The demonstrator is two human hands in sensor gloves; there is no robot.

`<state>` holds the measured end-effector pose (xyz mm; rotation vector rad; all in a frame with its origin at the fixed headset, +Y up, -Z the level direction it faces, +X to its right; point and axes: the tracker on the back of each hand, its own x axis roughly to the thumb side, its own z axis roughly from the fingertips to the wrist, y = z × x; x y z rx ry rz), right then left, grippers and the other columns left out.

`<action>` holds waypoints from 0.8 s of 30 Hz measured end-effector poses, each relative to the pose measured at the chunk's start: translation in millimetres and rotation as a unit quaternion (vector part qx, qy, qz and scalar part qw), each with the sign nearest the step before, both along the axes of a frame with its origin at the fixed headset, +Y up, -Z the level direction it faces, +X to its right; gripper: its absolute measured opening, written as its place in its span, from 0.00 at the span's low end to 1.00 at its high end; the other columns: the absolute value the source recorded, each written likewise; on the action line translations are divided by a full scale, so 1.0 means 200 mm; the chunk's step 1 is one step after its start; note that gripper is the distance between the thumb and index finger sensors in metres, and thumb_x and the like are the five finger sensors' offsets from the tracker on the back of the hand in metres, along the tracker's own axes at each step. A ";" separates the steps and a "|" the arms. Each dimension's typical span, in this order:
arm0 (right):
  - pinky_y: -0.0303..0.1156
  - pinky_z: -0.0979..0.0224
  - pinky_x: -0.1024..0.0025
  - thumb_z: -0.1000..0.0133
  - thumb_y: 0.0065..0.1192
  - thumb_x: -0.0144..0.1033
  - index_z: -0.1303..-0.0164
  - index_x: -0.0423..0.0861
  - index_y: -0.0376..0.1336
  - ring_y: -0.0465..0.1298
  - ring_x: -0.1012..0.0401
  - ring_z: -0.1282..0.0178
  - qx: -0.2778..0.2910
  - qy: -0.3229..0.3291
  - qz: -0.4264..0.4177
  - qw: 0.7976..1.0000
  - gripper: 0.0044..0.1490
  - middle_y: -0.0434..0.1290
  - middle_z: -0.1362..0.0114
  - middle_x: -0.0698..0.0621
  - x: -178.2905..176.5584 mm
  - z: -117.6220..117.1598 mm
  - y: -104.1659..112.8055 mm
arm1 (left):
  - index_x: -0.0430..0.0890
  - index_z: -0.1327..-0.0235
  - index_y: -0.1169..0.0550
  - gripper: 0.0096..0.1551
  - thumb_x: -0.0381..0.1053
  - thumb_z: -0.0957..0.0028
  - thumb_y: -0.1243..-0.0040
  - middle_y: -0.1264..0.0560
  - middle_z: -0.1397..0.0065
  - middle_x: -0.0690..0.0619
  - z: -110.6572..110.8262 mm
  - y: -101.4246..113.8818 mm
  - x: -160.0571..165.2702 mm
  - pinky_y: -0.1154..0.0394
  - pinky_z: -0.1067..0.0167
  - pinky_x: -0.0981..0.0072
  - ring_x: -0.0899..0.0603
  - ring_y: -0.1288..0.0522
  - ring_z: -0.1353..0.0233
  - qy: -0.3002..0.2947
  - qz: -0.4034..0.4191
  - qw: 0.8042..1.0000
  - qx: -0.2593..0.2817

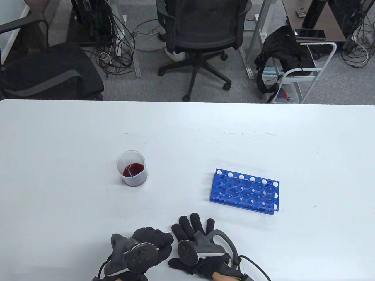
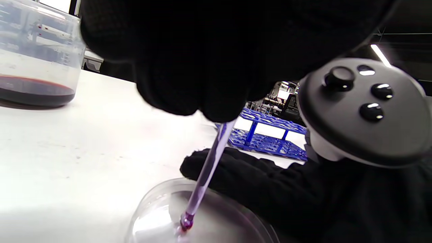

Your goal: Dip glass rod and spread liquid on culture dish

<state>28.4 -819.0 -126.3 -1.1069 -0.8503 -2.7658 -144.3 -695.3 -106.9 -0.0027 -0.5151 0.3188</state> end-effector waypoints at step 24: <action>0.24 0.36 0.16 0.39 0.20 0.78 0.23 0.38 0.06 0.15 0.29 0.25 0.000 0.000 0.000 1.000 0.68 0.11 0.20 0.32 0.00 0.00 0.00 | 0.52 0.55 0.11 0.19 0.61 0.52 0.27 0.09 0.52 0.55 0.03 -0.02 0.04 0.13 0.53 0.60 0.43 0.09 0.54 -0.007 0.034 0.999 -0.014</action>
